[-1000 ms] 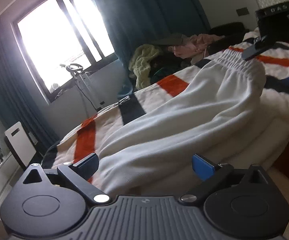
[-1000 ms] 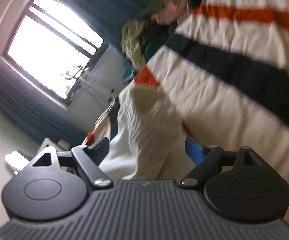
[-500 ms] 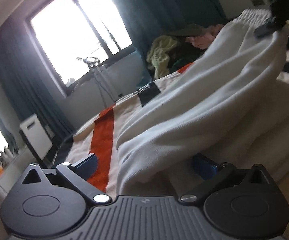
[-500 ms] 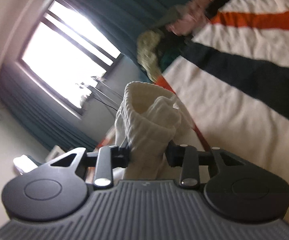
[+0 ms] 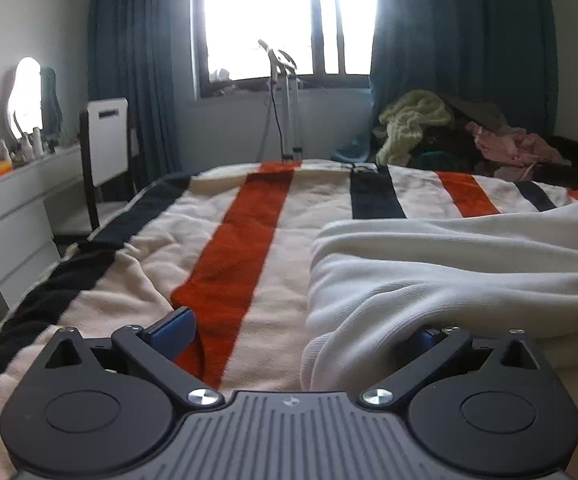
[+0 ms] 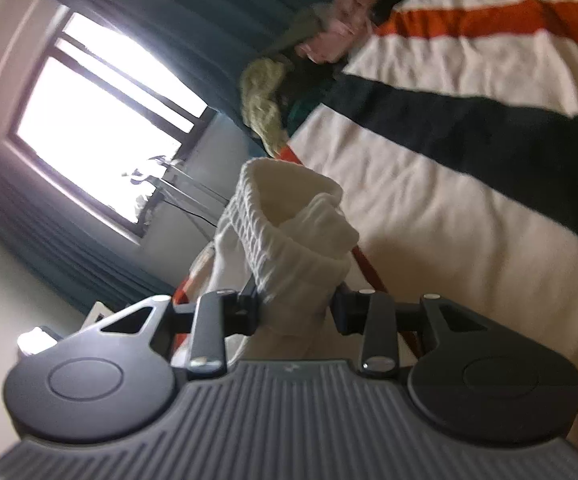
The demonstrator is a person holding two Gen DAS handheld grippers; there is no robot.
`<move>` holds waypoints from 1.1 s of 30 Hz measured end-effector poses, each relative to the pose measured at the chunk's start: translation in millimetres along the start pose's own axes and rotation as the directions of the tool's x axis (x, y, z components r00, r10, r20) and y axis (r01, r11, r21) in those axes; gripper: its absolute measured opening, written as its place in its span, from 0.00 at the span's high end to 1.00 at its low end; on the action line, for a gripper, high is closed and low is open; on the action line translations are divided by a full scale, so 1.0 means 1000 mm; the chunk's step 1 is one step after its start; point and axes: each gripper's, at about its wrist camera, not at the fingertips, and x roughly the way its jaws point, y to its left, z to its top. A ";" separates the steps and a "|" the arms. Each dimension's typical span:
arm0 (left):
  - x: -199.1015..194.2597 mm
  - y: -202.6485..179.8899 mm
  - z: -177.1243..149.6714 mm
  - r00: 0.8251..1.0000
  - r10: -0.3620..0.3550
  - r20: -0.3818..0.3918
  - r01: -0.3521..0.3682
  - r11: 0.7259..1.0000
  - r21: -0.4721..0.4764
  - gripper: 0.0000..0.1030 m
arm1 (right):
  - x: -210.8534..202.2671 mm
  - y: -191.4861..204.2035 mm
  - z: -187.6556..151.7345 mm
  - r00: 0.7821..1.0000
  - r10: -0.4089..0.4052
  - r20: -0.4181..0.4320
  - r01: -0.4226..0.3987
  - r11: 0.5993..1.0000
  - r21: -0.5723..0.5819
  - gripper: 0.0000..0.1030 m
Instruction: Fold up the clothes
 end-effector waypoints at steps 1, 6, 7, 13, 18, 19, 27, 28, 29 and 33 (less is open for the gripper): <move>0.000 0.004 -0.001 1.000 -0.002 -0.012 0.002 1.000 -0.028 0.00 | -0.003 0.002 0.000 1.000 0.009 0.006 -0.009 1.000 -0.006 0.63; 0.005 0.022 -0.008 0.994 -0.019 -0.105 0.001 0.987 -0.161 0.00 | -0.006 0.001 -0.005 1.000 -0.023 -0.005 0.022 1.000 -0.022 0.62; 0.007 0.025 -0.009 0.992 -0.024 -0.122 0.002 0.984 -0.177 0.00 | -0.004 -0.003 -0.006 0.999 -0.043 -0.015 0.043 0.999 -0.009 0.59; 0.007 0.034 -0.012 0.987 -0.030 -0.156 -0.007 0.973 -0.231 0.00 | 0.004 -0.028 -0.010 0.988 -0.129 -0.084 0.135 0.988 0.070 0.18; 0.010 0.051 -0.017 0.979 -0.050 -0.198 -0.020 0.942 -0.335 0.00 | 0.014 -0.037 -0.016 0.982 -0.063 -0.176 0.088 0.986 0.142 0.17; 0.011 0.055 -0.018 0.977 -0.057 -0.208 -0.021 0.934 -0.358 0.00 | 0.017 -0.037 -0.017 0.980 -0.066 -0.189 0.093 0.986 0.136 0.17; 0.011 0.062 -0.021 0.971 -0.070 -0.231 -0.031 0.913 -0.407 0.00 | 0.024 -0.026 -0.022 0.977 0.005 -0.213 0.016 0.995 0.097 0.14; 0.012 0.063 -0.021 0.970 -0.069 -0.232 -0.033 0.912 -0.409 0.00 | 0.024 -0.022 -0.022 0.978 0.009 -0.211 0.008 0.997 0.080 0.14; 0.012 0.063 -0.021 0.970 -0.070 -0.233 -0.033 0.910 -0.413 0.00 | 0.025 -0.019 -0.022 0.977 0.004 -0.212 0.009 0.998 0.058 0.14; 0.012 0.064 -0.022 0.969 -0.073 -0.237 -0.034 0.907 -0.419 0.00 | 0.033 -0.018 -0.027 0.969 -0.050 -0.243 0.051 0.999 -0.002 0.17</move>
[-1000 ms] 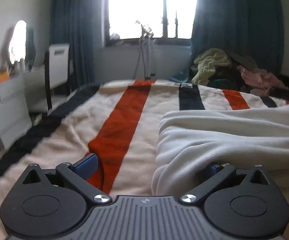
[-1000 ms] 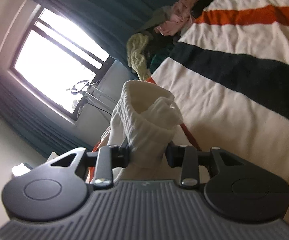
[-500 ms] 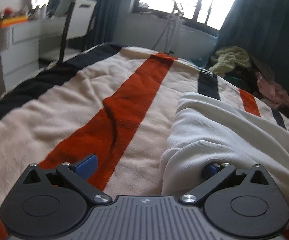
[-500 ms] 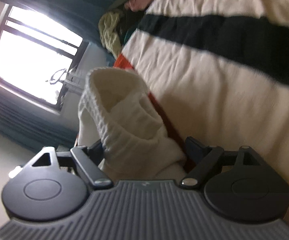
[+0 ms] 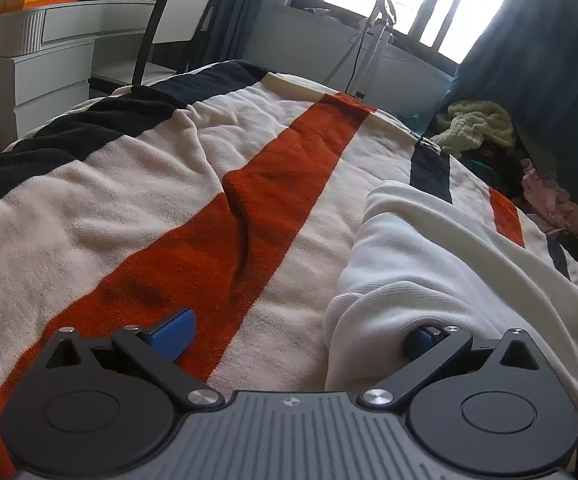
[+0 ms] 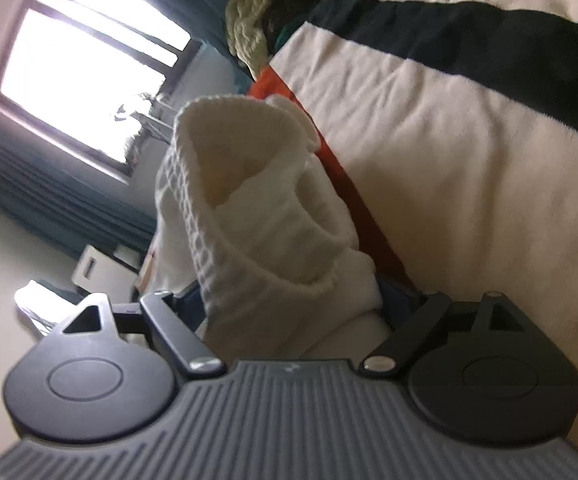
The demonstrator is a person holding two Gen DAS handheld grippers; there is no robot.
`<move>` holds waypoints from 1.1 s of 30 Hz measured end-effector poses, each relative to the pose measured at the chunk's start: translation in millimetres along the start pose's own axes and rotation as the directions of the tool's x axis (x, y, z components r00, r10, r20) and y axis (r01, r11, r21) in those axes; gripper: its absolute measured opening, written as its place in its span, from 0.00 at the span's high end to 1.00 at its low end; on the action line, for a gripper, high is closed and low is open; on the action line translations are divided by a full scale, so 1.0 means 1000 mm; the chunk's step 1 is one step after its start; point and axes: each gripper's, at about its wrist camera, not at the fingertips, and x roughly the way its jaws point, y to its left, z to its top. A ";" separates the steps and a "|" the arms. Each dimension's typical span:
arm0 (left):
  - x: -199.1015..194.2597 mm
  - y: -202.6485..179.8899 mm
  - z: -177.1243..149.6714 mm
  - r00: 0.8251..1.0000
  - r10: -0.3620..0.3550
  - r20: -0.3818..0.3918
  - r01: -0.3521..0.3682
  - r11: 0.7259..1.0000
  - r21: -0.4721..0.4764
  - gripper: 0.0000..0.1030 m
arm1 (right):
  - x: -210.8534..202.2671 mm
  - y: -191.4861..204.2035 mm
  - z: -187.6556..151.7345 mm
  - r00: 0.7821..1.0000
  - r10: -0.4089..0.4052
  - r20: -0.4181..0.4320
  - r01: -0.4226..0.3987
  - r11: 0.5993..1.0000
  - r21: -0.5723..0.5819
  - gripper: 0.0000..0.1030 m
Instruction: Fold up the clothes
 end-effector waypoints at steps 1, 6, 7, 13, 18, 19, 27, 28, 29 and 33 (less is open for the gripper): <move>0.000 0.000 0.000 1.000 0.000 -0.001 0.000 1.000 0.000 0.00 | 0.002 0.001 -0.001 1.000 -0.013 -0.005 0.013 1.000 -0.015 0.21; 0.001 0.001 0.001 1.000 -0.012 -0.018 0.012 1.000 -0.006 0.00 | -0.003 0.013 -0.003 0.998 -0.065 0.004 0.065 0.991 -0.119 0.42; 0.001 0.002 0.001 1.000 -0.018 -0.025 0.018 1.000 -0.009 0.00 | -0.004 0.015 -0.004 0.997 -0.071 0.010 0.071 0.989 -0.133 0.45; -0.004 0.014 0.003 0.992 -0.087 -0.094 0.080 0.994 -0.076 0.05 | -0.008 0.022 -0.003 0.995 -0.088 0.040 0.094 0.980 -0.178 0.56; -0.025 0.033 0.006 0.975 -0.205 -0.082 0.186 0.964 -0.190 0.04 | -0.013 0.026 -0.004 0.994 -0.090 0.061 0.100 0.978 -0.184 0.59; -0.028 0.037 0.006 0.970 -0.231 -0.070 0.211 0.952 -0.222 0.01 | -0.013 0.026 -0.003 0.994 -0.089 0.063 0.099 0.979 -0.177 0.59; 0.025 0.025 0.020 0.900 -0.411 -0.147 0.341 0.873 -0.350 0.01 | -0.013 0.015 -0.002 0.997 -0.063 0.051 0.066 0.996 -0.061 0.49; 0.033 0.021 0.019 0.898 -0.409 -0.165 0.337 0.878 -0.339 0.01 | -0.012 0.012 -0.001 0.997 -0.061 0.046 0.062 0.997 -0.039 0.44; 0.039 0.017 0.018 0.896 -0.407 -0.176 0.337 0.883 -0.328 0.01 | -0.012 0.010 -0.001 0.998 -0.056 0.040 0.057 0.998 -0.018 0.42; 0.055 0.010 0.021 0.890 -0.413 -0.193 0.344 0.886 -0.309 0.00 | -0.009 0.002 0.000 0.999 -0.039 0.022 0.038 0.999 0.036 0.33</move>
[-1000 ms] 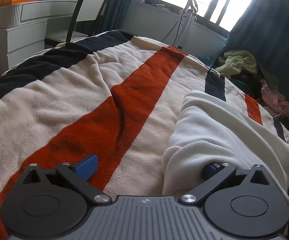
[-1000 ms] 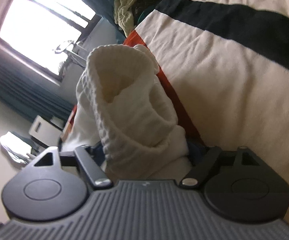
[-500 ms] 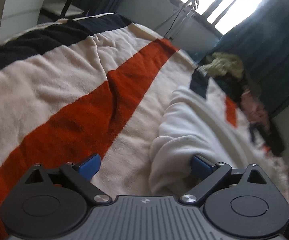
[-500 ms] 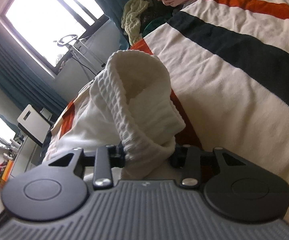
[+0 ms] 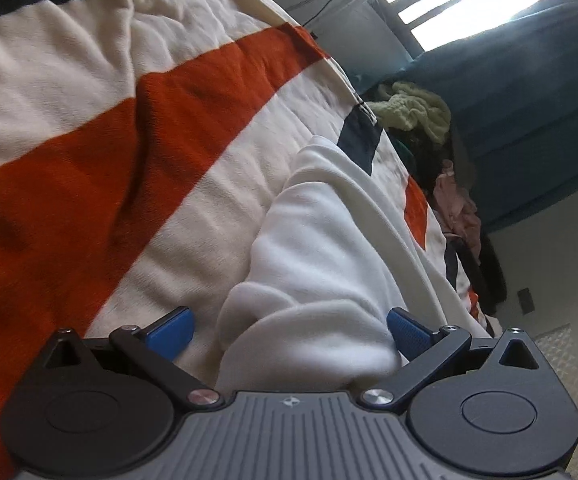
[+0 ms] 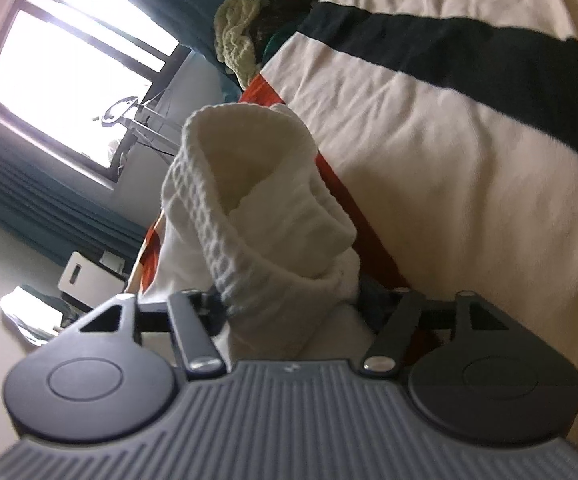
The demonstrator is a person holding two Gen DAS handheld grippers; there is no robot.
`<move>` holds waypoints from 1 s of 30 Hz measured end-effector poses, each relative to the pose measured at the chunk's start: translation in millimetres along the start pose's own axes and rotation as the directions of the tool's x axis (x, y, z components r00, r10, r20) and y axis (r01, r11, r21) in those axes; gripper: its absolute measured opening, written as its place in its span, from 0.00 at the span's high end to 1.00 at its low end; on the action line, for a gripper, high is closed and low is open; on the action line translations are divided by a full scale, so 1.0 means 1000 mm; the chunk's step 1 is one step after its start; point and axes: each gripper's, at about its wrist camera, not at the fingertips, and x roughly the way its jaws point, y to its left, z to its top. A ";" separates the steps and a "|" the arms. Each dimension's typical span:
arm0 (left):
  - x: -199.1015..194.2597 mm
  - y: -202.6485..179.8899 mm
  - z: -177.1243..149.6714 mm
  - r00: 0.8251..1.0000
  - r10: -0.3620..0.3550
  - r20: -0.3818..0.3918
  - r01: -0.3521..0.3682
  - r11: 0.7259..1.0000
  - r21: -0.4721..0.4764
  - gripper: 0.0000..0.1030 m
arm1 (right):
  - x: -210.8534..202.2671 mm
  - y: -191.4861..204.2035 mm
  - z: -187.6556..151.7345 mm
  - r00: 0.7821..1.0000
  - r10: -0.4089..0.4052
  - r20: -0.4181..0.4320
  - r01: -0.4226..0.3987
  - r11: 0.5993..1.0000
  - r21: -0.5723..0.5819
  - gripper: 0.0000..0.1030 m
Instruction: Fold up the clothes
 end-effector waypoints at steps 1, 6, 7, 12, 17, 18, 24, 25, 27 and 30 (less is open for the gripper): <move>0.004 -0.001 0.003 1.000 -0.002 -0.011 0.002 1.000 0.002 0.00 | 0.002 -0.001 0.000 1.000 0.003 -0.007 -0.003 1.000 0.013 0.27; 0.014 -0.003 0.012 0.999 0.006 -0.043 -0.005 1.000 0.020 0.00 | 0.012 -0.005 0.001 0.999 0.008 -0.048 -0.006 0.999 0.039 0.21; 0.015 -0.002 0.011 0.999 0.003 -0.040 -0.002 1.000 0.017 0.01 | 0.013 -0.005 0.001 0.999 0.013 -0.048 -0.011 0.999 0.046 0.19; 0.017 -0.002 0.012 1.000 -0.006 -0.031 0.007 1.000 0.012 0.04 | 0.022 0.001 0.001 0.999 0.009 -0.052 -0.008 1.000 0.013 0.17; 0.021 -0.001 0.014 0.999 -0.030 -0.020 0.030 0.999 0.015 0.21 | 0.023 0.007 0.000 0.999 -0.005 -0.046 0.004 1.000 -0.028 0.27; 0.020 -0.002 0.014 0.999 -0.038 -0.020 0.038 0.999 0.016 0.24 | 0.022 0.007 0.001 0.999 -0.010 -0.046 0.009 1.000 -0.029 0.32; 0.010 -0.007 0.012 0.998 -0.059 0.003 0.058 0.998 0.036 0.42 | 0.003 0.018 0.003 1.000 0.000 -0.010 -0.001 1.000 -0.023 0.58; 0.008 -0.008 0.012 0.998 -0.061 0.007 0.061 0.997 0.041 0.46 | 0.000 0.021 0.004 1.000 0.007 -0.001 -0.007 1.000 -0.029 0.59; 0.004 -0.010 0.012 0.996 -0.084 0.023 0.083 0.996 0.045 0.51 | -0.008 0.030 0.006 0.999 0.027 0.019 -0.026 0.999 -0.045 0.61; -0.004 -0.014 0.013 0.991 -0.130 0.038 0.129 0.991 0.030 0.56 | -0.021 0.044 0.013 0.996 0.079 0.044 -0.076 0.994 -0.077 0.63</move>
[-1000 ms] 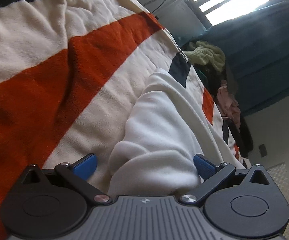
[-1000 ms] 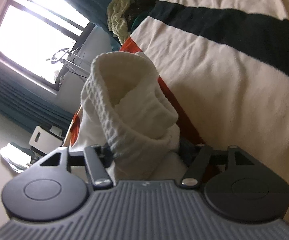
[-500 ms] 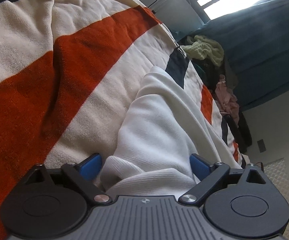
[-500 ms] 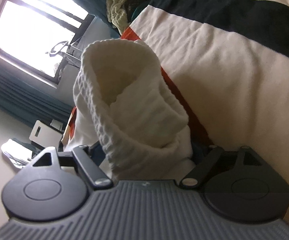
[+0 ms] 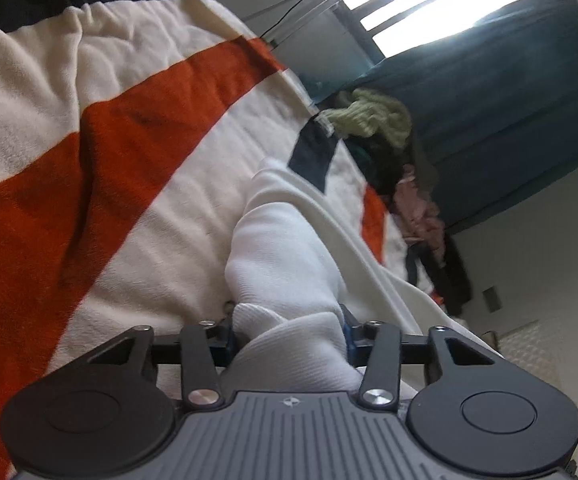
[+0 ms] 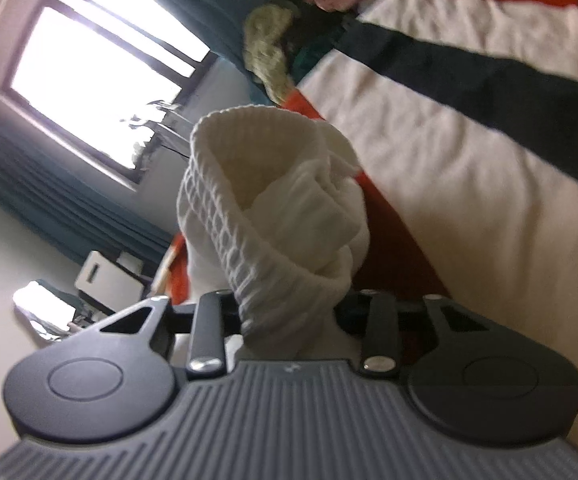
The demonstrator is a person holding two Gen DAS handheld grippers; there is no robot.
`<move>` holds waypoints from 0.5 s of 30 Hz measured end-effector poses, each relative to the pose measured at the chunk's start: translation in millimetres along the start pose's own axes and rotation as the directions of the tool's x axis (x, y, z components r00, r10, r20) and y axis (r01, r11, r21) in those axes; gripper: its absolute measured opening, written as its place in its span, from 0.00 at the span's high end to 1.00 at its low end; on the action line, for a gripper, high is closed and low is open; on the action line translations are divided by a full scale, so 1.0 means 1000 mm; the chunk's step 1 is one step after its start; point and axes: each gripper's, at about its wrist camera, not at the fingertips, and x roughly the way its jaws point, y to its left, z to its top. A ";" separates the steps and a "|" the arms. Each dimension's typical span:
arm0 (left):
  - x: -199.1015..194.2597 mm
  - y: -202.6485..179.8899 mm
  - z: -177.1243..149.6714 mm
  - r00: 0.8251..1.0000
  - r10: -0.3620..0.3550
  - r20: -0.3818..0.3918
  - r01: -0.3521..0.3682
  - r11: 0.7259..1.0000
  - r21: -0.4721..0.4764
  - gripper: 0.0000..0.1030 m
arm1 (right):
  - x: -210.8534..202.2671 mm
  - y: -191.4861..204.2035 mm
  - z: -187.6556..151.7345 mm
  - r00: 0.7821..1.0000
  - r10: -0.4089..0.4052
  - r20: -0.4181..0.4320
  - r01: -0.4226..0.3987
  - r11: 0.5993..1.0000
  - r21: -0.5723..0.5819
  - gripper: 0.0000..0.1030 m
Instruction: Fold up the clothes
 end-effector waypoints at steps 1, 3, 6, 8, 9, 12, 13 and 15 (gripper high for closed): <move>-0.002 -0.002 0.001 1.000 -0.015 0.005 0.015 1.000 -0.007 0.57 | -0.004 0.004 0.003 1.000 0.020 0.009 -0.020 1.000 -0.007 0.64; -0.004 -0.009 0.003 0.999 -0.039 0.007 0.039 0.999 -0.011 0.59 | -0.011 0.012 0.011 0.998 0.057 0.029 -0.056 0.998 -0.022 0.64; -0.005 -0.030 0.005 0.997 -0.076 0.015 0.075 0.997 0.015 0.60 | -0.018 0.022 0.029 0.993 0.100 0.066 -0.096 0.994 -0.057 0.65; -0.003 -0.045 0.006 0.995 -0.100 0.021 0.100 0.995 0.017 0.60 | -0.022 0.025 0.042 0.988 0.119 0.100 -0.113 0.991 -0.065 0.65; 0.002 -0.055 0.007 0.994 -0.109 0.023 0.108 0.994 0.019 0.60 | -0.024 0.026 0.050 0.985 0.127 0.118 -0.120 0.991 -0.067 0.65; 0.023 -0.091 0.010 0.993 -0.118 0.027 0.116 0.992 0.051 0.61 | -0.025 0.022 0.074 0.973 0.145 0.182 -0.136 0.989 -0.060 0.65; 0.031 -0.103 0.012 0.992 -0.124 0.030 0.122 0.990 0.067 0.61 | -0.025 0.018 0.083 0.967 0.151 0.204 -0.144 0.988 -0.052 0.65; 0.051 -0.130 0.016 0.988 -0.146 0.040 0.142 0.985 0.102 0.61 | -0.026 0.012 0.101 0.956 0.159 0.245 -0.154 0.987 -0.037 0.65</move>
